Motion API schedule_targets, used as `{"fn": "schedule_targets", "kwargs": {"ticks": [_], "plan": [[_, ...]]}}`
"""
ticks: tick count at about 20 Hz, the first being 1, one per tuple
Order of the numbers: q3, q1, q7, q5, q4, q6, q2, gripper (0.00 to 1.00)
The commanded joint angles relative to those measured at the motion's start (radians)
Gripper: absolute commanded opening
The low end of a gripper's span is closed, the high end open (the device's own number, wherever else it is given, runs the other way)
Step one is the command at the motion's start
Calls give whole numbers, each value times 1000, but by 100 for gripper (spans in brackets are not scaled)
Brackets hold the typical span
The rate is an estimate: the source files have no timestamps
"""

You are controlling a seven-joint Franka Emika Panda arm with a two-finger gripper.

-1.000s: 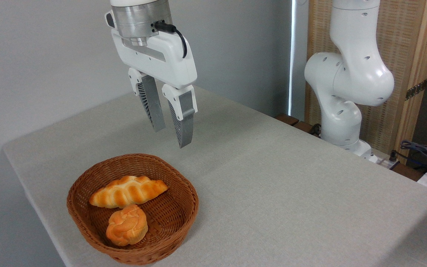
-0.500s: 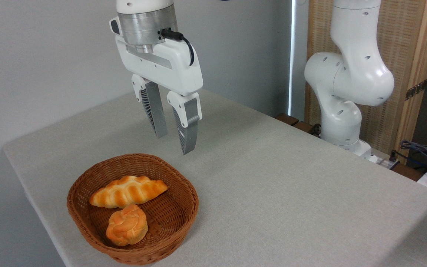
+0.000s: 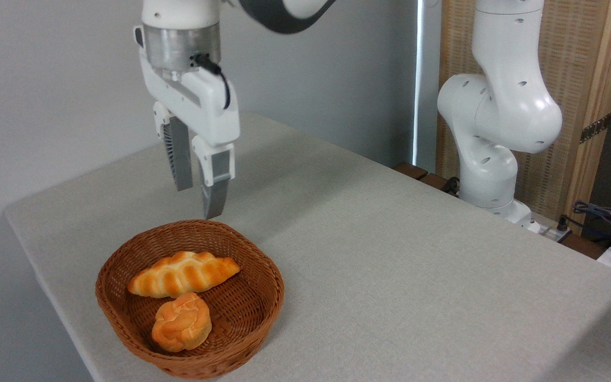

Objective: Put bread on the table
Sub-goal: 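Move the open gripper down over the long glazed roll in the basket, then close the gripper on the middle of the long glazed roll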

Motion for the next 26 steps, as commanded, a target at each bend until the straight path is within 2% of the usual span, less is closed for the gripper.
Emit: {"fn": "schedule_targets", "kwargs": {"ticks": [1,4,7,12,13,15,26], "plan": [[2,-50,-3,-23,-3,48,66,100],[-14,-63,7,-17,-3,96,109,100],[-15,-85,90,-11,-5,108,159,100],[-15,-83,144,-8,-11,143,196,100],[-15,-83,159,8,-14,163,202,100],[-15,-85,162,35,-14,186,218,100],[-15,-97,162,43,-39,268,267,100]]}}
